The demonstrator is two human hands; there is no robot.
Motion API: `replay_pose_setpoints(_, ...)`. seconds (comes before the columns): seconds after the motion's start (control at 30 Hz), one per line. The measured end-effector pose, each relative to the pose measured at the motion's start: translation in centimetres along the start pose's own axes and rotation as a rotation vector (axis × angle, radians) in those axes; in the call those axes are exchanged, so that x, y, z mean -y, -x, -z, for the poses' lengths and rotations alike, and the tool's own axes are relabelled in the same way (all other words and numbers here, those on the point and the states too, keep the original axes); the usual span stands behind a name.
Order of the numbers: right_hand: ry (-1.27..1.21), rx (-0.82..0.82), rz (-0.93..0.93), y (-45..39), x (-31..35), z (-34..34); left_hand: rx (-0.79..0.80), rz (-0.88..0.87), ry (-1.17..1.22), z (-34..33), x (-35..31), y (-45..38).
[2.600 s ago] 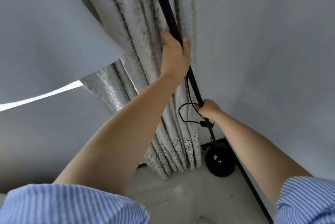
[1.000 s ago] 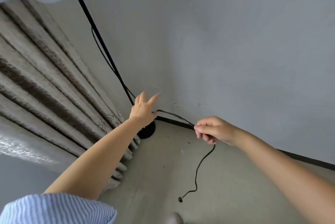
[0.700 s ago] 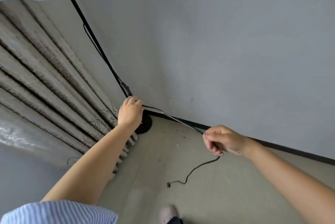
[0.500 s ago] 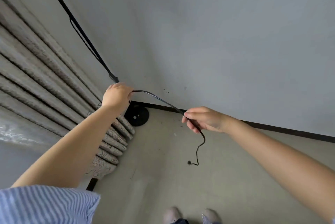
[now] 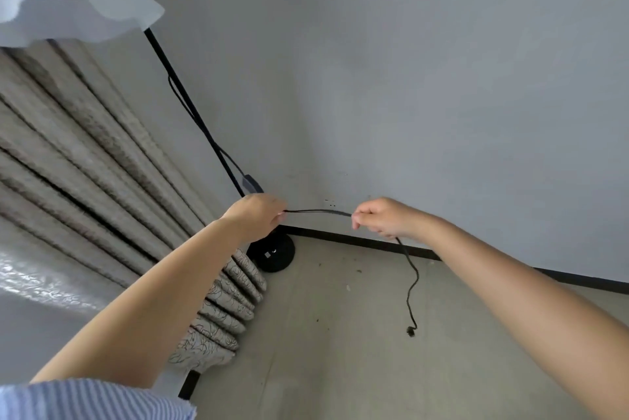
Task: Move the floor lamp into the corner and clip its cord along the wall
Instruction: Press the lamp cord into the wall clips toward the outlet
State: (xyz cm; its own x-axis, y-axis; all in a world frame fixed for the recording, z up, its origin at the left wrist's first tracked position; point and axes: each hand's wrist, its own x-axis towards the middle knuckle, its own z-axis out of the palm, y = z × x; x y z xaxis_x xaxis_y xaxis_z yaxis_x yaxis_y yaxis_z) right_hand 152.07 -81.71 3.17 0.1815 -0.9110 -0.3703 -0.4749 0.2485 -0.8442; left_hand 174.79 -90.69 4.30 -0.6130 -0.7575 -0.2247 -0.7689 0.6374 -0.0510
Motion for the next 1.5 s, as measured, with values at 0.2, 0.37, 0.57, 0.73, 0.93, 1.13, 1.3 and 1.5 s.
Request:
replay_pose_setpoints(0.2,0.322,-0.141,-0.017,-4.6,-0.4,2.8,0.071,-0.044,0.136,-3.0,2.5,-5.4)
replay_pose_setpoints(0.37,0.418,-0.242,-0.01,-12.8,-0.2,5.1,0.134,0.08,0.543,-3.8,6.3,-12.0)
replay_pose_setpoints(0.57,0.298,-0.25,0.012,-25.2,-0.8,6.3,0.148,0.293,0.816,-6.7,11.8,-20.8)
replay_pose_setpoints(0.73,0.206,-0.286,-0.041,-33.7,-3.8,4.7,0.209,0.278,0.518,-12.1,15.1,-26.3)
replay_pose_setpoints(0.93,0.093,-0.337,-0.124,-41.8,-8.9,1.8,0.147,0.123,0.38,-19.8,18.5,-32.5)
replay_pose_setpoints(1.13,0.14,-0.385,-0.018,-48.6,-12.5,-1.8,-0.091,-0.003,0.719,-26.7,20.4,-36.3)
replay_pose_setpoints(1.3,0.072,-0.274,-0.012,-52.9,-16.7,-3.3,-0.125,-0.097,0.316,-31.8,24.1,-39.3)
replay_pose_setpoints(1.5,0.317,-0.369,0.138,-57.9,-21.8,-3.7,0.025,-0.136,-0.58,-35.8,28.3,-43.2)
